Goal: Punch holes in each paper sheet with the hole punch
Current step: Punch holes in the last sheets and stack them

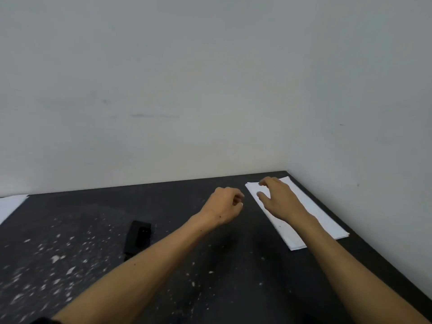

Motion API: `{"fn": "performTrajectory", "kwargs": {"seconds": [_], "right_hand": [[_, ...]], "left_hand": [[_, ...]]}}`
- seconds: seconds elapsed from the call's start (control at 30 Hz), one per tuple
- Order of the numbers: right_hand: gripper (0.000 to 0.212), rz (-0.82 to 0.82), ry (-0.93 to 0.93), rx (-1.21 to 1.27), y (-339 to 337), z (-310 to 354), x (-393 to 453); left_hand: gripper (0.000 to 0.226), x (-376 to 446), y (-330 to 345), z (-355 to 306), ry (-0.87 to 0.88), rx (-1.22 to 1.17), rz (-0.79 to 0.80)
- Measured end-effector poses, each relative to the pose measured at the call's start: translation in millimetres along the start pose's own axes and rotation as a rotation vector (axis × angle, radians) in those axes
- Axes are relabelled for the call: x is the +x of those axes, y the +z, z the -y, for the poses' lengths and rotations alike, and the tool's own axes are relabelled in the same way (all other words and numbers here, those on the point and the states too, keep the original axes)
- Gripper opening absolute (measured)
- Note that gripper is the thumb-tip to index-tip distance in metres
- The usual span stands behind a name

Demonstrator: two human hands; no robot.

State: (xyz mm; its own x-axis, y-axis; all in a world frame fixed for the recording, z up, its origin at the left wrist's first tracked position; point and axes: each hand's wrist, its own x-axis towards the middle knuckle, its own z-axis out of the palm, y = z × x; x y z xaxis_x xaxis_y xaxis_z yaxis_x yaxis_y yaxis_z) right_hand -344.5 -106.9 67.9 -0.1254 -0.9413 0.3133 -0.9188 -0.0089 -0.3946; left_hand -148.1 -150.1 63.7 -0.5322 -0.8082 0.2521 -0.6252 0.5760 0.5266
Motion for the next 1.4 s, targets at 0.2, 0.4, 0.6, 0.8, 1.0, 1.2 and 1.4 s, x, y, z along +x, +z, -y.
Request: {"fn": "performTrajectory", "kwargs": {"seconds": [0.2,0.4,0.6,0.8,1.0,1.2,1.4], "right_hand": [[0.043,-0.083,-0.237,0.060,34,114,-17],[0.043,-0.094,-0.416,0.117,70,223,-30],[0.043,-0.014,-0.530,0.182,124,315,-48],[0.042,0.127,-0.613,0.220,187,387,-65],[0.053,0.289,-0.578,0.208,240,420,-82],[0.053,0.302,-0.519,0.175,261,418,-84],[0.050,0.298,-0.534,0.148,263,416,-83]], "left_hand": [[0.025,-69,-91,53,0.052,0.229,-0.153],[0.023,-154,-171,138,-0.113,0.287,-0.301],[0.020,-254,-214,241,-0.390,0.306,-0.399],[0.041,-339,-230,318,-0.652,0.416,-0.471],[0.081,-371,-238,357,-0.856,0.403,-0.484],[0.060,-365,-241,365,-0.923,0.463,-0.397],[0.054,-359,-264,368,-0.888,0.633,-0.204]]}}
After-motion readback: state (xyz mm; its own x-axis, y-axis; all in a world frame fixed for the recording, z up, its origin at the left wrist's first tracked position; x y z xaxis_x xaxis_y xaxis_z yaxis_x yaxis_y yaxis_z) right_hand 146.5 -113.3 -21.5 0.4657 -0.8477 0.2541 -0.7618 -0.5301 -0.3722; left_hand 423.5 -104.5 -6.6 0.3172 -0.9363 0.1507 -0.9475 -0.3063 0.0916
